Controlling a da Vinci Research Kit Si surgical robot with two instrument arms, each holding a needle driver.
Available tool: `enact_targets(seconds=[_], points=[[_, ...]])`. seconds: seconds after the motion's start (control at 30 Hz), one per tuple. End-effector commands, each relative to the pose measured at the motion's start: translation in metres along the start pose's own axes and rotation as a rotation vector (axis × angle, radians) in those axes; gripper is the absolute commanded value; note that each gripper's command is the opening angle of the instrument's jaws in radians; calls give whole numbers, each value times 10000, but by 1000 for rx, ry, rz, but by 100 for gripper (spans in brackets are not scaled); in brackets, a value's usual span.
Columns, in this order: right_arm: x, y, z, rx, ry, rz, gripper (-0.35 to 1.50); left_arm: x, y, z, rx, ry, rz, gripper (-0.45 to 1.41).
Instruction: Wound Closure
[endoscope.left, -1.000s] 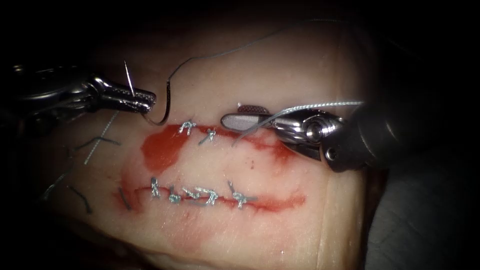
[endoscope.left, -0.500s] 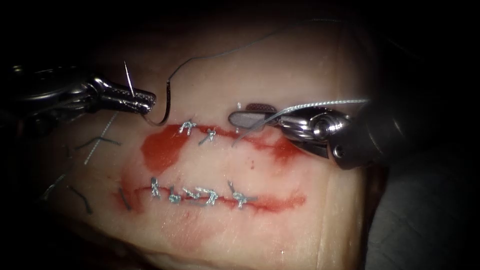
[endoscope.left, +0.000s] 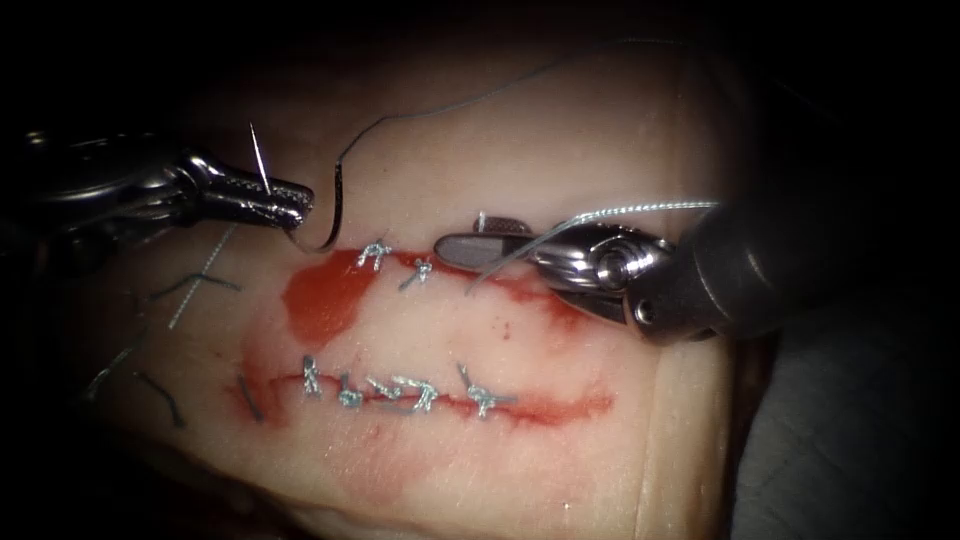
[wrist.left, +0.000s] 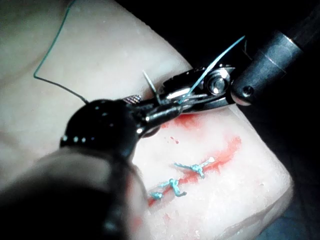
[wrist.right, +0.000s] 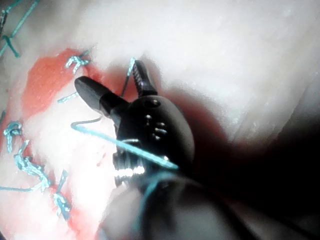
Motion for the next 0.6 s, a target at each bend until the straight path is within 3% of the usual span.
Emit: enact_targets(seconds=[0.03, 0.17, 0.6], points=[[-1, 1, 10, -2, -1, 3, -35, 1, 6, 4, 0, 0, 2, -45], [-14, 0, 2, -44, -43, 20, -35, 1, 6, 4, 0, 0, 2, -45], [-50, -16, -17, -28, -179, -3, -35, 1, 6, 5, -1, 0, 2, -45]])
